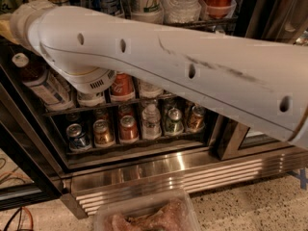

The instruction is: Pick green can from top shelf of fridge

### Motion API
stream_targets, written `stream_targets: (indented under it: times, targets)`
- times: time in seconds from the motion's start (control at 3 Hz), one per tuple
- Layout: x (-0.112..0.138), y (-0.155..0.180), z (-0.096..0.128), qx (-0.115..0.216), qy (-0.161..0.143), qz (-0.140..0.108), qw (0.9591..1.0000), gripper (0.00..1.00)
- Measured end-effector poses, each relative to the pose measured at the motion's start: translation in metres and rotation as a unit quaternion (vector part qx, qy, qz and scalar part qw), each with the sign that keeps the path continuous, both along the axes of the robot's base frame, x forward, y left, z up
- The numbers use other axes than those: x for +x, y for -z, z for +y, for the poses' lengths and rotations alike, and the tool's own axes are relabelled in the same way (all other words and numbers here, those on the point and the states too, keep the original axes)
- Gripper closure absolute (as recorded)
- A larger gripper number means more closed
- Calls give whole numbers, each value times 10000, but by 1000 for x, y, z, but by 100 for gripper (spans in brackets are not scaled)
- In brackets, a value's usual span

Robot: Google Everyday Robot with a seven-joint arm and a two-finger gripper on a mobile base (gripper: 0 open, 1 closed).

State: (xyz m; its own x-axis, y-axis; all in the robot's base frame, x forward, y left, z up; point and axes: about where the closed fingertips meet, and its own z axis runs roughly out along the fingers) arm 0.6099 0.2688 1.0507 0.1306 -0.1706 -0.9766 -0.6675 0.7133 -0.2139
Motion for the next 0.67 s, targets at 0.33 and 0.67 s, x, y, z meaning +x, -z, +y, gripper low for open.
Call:
stream_targets:
  times: [0.33,0.67]
  targets:
    - [-1,0,0,-8,7,-12,10000,33]
    - [11,-7,-2,-56,74,-119,9999,32]
